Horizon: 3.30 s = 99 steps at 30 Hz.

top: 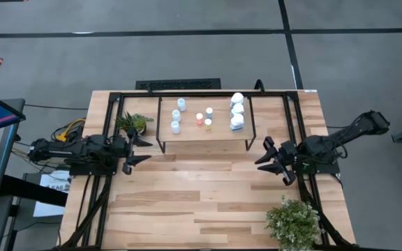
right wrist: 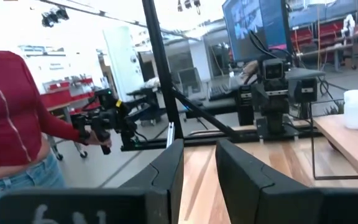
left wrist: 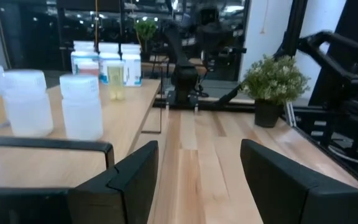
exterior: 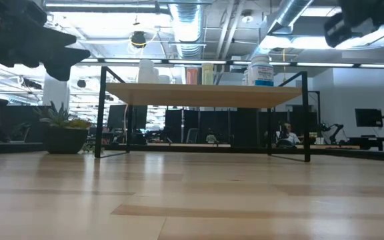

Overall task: Pick and place medicine bottles onto shelf by color
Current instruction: Return to Home Position

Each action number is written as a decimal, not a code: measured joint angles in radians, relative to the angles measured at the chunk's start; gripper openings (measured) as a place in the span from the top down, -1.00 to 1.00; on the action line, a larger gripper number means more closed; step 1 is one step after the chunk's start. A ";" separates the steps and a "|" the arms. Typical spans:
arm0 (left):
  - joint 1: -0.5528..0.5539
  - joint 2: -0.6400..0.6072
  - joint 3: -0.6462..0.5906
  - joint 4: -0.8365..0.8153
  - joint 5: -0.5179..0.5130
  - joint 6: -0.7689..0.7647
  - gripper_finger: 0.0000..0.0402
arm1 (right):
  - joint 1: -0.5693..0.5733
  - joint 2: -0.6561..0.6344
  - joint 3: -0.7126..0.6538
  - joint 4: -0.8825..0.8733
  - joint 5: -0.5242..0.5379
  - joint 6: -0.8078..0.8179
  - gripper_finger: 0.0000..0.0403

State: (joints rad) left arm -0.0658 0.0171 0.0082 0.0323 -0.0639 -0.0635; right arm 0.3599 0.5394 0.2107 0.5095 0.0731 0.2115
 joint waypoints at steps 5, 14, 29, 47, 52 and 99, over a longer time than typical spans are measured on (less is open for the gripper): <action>0.000 -0.014 0.000 0.002 0.007 -0.007 -0.07 | 0.000 -0.051 -0.088 0.053 -0.002 -0.001 0.41; 0.000 -0.013 0.000 0.003 0.006 -0.027 -0.07 | -0.003 -0.247 -0.202 0.007 -0.003 -0.011 0.41; 0.000 -0.013 0.000 0.003 0.006 -0.071 -0.07 | -0.162 -0.537 -0.202 -0.365 -0.106 -0.031 0.41; 0.000 -0.012 0.000 -0.007 0.052 -0.087 -0.07 | -0.239 -0.537 -0.203 -0.473 -0.116 -0.024 0.41; 0.000 -0.012 0.000 -0.007 0.051 -0.024 -0.07 | -0.238 -0.537 -0.203 -0.473 -0.116 -0.021 0.41; 0.000 -0.012 0.000 -0.007 0.050 -0.057 -0.07 | -0.238 -0.537 -0.204 -0.473 -0.117 -0.019 0.41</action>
State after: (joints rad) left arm -0.0654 0.0055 0.0082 0.0257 -0.0135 -0.1200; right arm 0.1215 0.0025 0.0067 0.0368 -0.0437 0.1925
